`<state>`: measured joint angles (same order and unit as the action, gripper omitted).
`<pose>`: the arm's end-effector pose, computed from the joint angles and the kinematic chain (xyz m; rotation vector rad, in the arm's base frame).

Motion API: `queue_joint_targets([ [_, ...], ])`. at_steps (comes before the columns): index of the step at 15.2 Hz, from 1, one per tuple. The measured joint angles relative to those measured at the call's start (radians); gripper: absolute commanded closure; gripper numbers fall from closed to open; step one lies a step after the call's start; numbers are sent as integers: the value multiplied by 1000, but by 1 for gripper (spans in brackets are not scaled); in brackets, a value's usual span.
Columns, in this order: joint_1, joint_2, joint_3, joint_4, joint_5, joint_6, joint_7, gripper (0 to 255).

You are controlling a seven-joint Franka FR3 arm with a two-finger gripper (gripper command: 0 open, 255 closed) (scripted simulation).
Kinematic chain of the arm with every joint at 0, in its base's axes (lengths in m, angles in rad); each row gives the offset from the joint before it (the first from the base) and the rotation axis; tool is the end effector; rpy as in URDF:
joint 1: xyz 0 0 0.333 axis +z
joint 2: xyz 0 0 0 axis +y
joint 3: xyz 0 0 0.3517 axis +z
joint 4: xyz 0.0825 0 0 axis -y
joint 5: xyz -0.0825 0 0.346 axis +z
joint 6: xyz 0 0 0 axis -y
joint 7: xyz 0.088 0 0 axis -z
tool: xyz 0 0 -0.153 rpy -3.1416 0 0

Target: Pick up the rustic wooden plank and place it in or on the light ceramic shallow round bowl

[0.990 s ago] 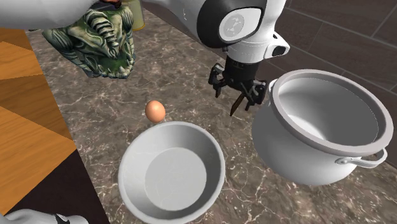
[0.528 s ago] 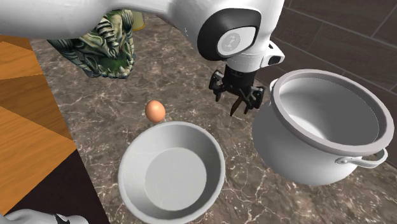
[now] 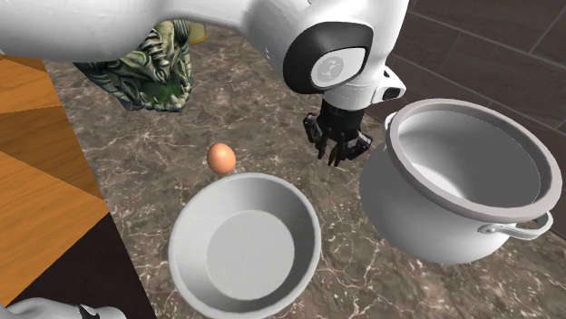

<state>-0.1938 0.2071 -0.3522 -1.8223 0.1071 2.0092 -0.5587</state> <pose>0.5102 -0.2843 0.4330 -3.1161 0.0412 -0.0128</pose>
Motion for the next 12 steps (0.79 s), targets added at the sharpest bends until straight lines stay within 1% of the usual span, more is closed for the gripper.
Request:
queue_joint_targets([
  [8, -3, 5, -2, -1, 0, 1, -1, 255],
  [12, 0, -10, -3, 21, -7, -34, 7, 255],
])
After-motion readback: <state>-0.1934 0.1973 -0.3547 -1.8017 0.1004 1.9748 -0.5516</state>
